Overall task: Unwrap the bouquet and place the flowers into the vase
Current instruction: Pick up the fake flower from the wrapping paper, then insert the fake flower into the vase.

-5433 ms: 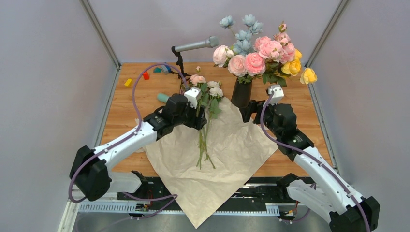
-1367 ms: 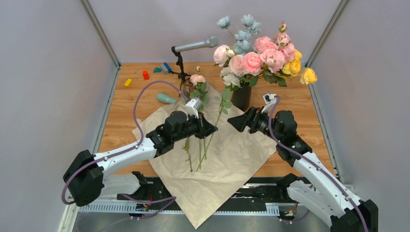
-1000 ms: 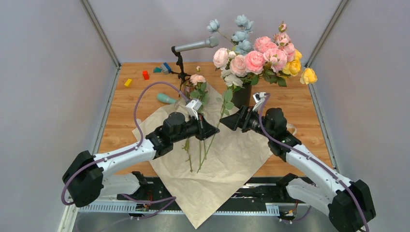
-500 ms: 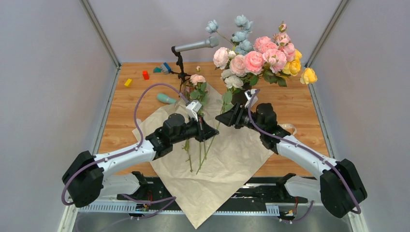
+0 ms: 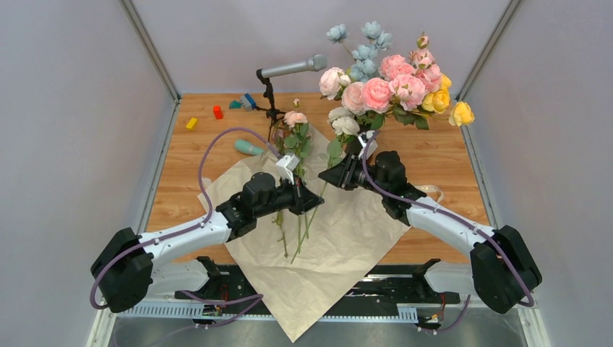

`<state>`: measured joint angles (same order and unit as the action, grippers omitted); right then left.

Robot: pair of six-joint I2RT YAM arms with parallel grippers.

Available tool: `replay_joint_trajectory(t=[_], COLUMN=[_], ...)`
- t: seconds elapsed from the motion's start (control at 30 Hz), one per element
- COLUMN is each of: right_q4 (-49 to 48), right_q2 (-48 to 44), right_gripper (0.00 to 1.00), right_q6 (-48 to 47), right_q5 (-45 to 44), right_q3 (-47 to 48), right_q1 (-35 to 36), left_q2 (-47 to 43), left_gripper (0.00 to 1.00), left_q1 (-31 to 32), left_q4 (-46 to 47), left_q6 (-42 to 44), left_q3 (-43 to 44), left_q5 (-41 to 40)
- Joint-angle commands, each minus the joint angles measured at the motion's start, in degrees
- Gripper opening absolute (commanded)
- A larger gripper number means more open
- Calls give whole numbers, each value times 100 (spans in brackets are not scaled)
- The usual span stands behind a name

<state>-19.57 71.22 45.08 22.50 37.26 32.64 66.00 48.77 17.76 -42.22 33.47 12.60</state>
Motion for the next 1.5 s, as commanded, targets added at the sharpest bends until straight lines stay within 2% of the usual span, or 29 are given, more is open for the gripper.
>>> replay_joint_trajectory(t=[0.0, 0.17, 0.3, 0.43, 0.47, 0.5, 0.53, 0.6, 0.73, 0.83, 1.0, 1.13, 1.3, 1.47], right_q4=[-231, -231, -196, -75, -39, 0, 44, 151, 485, 1014, 1901, 2508, 3489, 4442], right_q2=[114, 196, 205, 102, 76, 50, 23, -42, -267, -626, -1575, -2412, -3397, -3825], right_gripper=[16, 0, 0, 0, 0, 0, 0, 0, 0, 0, 0, 0, 0, 0], right_q6=[-105, -135, -201, -357, -405, -463, -510, -625, -1010, -1464, -2152, -2389, -2876, -3406], right_q5=[-88, -81, -77, -104, -104, -103, -105, -112, -147, -274, -788, -928, -953, -1119], right_q3=[264, 291, 291, 282, 282, 282, 284, 278, 227, 204, 44, -146, 97, 872], right_q1=[85, 151, 189, 212, 222, 227, 245, 282, 408, 597, 914, 936, 950, 954], left_q2=[-239, -250, -221, -239, -255, -263, -285, -324, -500, -661, -684, -588, -452, -382], left_gripper=[0, 0, 11, 30, 40, 45, 57, 70, 87, 96, 100, 100, 100, 100], left_q1=[35, 36, 36, 29, 28, 23, 20, -26, -297, -635, -1614, -2448, -3413, -3962], left_q4=[182, 29, -126, -218, -254, -367, -448, -713, -1187, -2029, -3634, -4517, -4964, -4968], left_q6=[105, 94, 101, 131, 146, 184, 203, 271, 411, 650, 1430, 2112, 2496, 2459], left_q3=[20, 17, 23, 50, 73, 100, 130, 268, 468, 759, 1657, 2315, 2855, 2911], left_q5=[-22, -148, -244, -276, -289, -325, -353, -429, -292, -152, 335, 502, 618, 467])
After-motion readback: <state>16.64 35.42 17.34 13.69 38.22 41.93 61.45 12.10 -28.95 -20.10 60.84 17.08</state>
